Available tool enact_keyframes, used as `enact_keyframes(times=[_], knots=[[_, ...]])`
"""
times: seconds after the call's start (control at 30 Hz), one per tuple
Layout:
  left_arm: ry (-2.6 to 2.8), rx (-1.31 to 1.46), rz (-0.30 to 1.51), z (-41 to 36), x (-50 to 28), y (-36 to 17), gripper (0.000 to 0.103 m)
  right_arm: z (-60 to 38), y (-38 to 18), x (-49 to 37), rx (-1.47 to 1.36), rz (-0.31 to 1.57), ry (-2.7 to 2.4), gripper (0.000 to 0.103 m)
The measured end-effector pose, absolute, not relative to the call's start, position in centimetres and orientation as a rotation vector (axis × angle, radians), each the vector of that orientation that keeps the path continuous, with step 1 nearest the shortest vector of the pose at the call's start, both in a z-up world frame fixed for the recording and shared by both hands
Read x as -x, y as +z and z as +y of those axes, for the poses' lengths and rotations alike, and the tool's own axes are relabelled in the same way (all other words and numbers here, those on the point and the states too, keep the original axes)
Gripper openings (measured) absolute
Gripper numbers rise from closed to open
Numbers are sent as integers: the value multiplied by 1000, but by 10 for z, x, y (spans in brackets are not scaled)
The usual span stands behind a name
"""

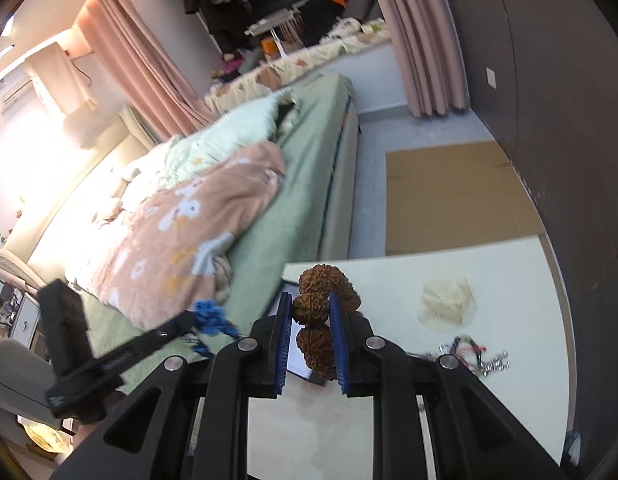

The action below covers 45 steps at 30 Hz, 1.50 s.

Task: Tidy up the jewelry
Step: 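Lower the blue cord into the black box and open the left gripper while the right carries the beads, then carry the brown bead bracelet over the black box and open the right gripper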

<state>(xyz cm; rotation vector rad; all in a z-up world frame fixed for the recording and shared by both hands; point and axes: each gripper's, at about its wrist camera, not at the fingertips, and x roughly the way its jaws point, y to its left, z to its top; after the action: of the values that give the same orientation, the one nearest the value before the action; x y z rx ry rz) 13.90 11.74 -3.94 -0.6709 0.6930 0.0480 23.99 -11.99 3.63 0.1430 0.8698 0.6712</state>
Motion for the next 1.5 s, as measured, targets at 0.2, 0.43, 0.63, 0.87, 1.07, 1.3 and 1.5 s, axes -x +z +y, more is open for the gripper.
enact_keyframes(times=[0.2, 0.43, 0.63, 0.87, 1.07, 1.3, 1.5], knots=[[50, 684, 694, 121, -151, -42, 44, -116, 77, -231, -129, 795, 683, 18], [61, 693, 677, 127, -149, -42, 50, -117, 114, -225, -121, 725, 690, 18], [83, 701, 669, 137, -139, -44, 58, -119, 144, -224, -115, 675, 693, 18], [94, 713, 656, 145, -126, -43, 62, -128, 177, -221, -121, 607, 692, 18], [104, 716, 646, 151, -117, -39, 62, -120, 182, -220, -129, 610, 723, 18], [123, 712, 647, 160, -109, -39, 64, -124, 182, -220, -202, 592, 756, 19], [132, 715, 630, 167, -101, -34, 65, -98, 152, -226, -174, 668, 776, 19]])
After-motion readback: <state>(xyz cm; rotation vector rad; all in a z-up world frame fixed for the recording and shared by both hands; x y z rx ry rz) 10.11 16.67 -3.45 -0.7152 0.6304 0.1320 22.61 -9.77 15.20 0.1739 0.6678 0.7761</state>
